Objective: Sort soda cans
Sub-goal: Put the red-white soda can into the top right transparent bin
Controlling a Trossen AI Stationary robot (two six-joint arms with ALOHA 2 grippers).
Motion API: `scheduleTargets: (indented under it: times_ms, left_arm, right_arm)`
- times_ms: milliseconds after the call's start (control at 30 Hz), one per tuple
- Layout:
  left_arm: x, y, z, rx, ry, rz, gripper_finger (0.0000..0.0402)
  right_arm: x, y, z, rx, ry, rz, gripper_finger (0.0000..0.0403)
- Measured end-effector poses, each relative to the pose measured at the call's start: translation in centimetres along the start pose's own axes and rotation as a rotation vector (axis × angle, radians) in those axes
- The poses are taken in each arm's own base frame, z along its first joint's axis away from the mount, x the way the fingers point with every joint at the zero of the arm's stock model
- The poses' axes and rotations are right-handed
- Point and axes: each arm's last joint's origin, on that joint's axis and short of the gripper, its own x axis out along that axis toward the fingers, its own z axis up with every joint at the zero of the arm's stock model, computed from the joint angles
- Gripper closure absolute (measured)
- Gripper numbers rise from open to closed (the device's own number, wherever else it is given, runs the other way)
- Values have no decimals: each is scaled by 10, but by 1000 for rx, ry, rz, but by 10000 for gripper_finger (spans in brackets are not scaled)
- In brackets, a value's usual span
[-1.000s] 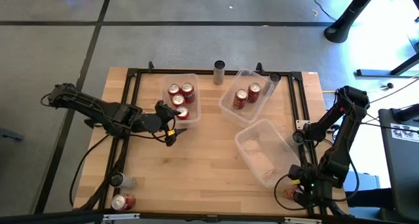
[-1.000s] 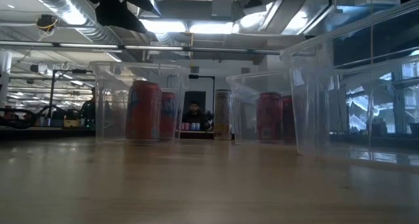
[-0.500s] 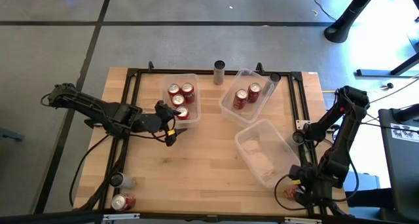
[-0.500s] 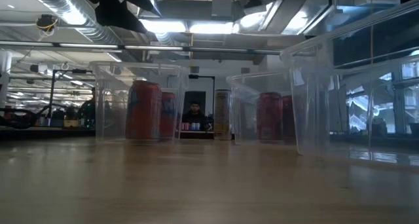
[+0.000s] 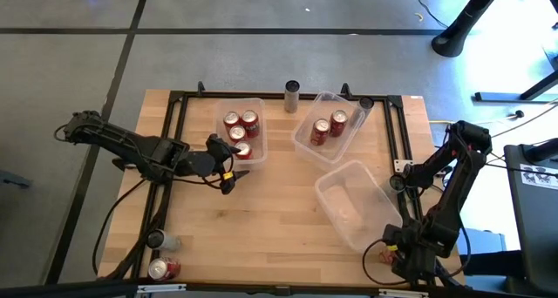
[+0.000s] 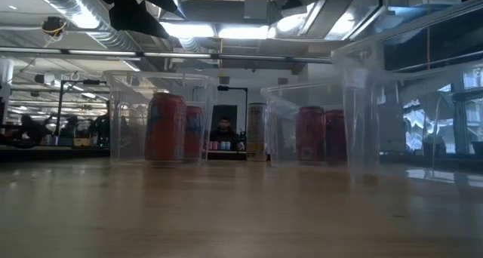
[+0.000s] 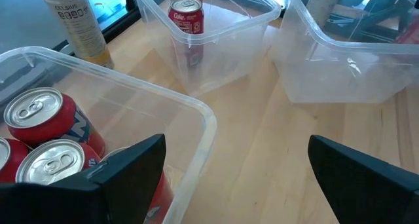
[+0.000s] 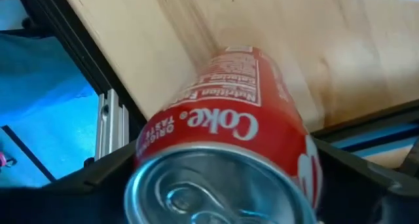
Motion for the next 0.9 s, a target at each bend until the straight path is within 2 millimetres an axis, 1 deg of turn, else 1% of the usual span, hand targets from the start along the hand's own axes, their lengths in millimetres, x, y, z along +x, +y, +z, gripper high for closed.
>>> scheduleTargets:
  times_ms: [100,133,300,467,533,667,767,900]
  left_arm:
    - [0,0,0,0,0,0,39]
    - [0,0,0,-1,0,0,39]
    - [0,0,0,3,0,0,39]
    - [0,0,0,5,1,0,39]
    - [0,0,0,4,1,0,39]
    - [0,0,0,3,0,0,39]
    - [0,0,0,3,0,0,39]
    - [0,0,0,4,1,0,39]
  right_arm:
    - [-2,0,0,4,10,0,97]
    - [-3,1,-1,-2,12,-1,102]
    - [-13,2,-2,-9,24,-46,102]
    - [-27,9,-4,7,17,-38,102]
    - [-32,14,-4,12,34,-9,102]
    - [-47,32,0,28,109,122,102]
    - [-61,45,10,48,89,217,102]
    - [-83,58,35,27,-27,338,102]
